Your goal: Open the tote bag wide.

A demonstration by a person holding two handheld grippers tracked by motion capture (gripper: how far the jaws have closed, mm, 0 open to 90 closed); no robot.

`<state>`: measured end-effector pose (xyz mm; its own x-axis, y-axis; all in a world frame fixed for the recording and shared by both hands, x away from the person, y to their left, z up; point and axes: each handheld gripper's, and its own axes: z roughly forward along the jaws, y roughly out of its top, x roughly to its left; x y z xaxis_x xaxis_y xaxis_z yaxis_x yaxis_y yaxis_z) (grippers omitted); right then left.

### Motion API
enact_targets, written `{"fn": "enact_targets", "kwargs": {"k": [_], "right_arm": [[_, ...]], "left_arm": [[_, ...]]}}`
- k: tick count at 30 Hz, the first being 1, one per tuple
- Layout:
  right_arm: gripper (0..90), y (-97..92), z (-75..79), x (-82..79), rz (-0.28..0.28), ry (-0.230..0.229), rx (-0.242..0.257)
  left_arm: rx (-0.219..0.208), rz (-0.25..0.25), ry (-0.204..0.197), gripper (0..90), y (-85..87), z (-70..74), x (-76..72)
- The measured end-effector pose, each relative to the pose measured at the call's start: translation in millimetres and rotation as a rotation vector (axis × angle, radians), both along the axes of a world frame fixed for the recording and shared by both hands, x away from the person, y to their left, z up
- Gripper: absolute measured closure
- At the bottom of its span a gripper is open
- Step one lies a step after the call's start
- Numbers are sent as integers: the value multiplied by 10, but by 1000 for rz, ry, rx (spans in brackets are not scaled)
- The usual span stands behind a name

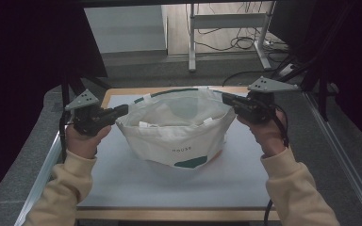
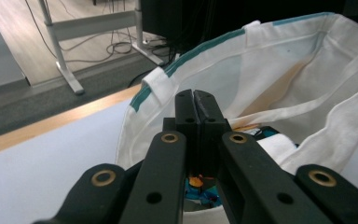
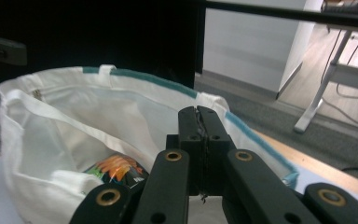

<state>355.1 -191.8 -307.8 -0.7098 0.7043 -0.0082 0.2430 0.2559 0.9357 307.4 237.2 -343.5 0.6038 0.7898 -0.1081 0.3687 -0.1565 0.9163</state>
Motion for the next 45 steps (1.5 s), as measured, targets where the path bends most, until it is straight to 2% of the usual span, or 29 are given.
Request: {"fn": "enact_targets", "kwargs": {"k": [7,16,32,45], "right_arm": [[889,5,-170,111,-17,46,-23],[889,-12,-234,83,-26,44,-29],[890,-56,-353,97,-27,59,-35],[890,-68,-453,93,-38,61,-53]], "left_arm": [[11,-1,37,896,2,-126,37],[13,2,81,897,8,-299,83],[27,5,109,898,14,-456,102],[46,9,100,898,0,-529,51]]}}
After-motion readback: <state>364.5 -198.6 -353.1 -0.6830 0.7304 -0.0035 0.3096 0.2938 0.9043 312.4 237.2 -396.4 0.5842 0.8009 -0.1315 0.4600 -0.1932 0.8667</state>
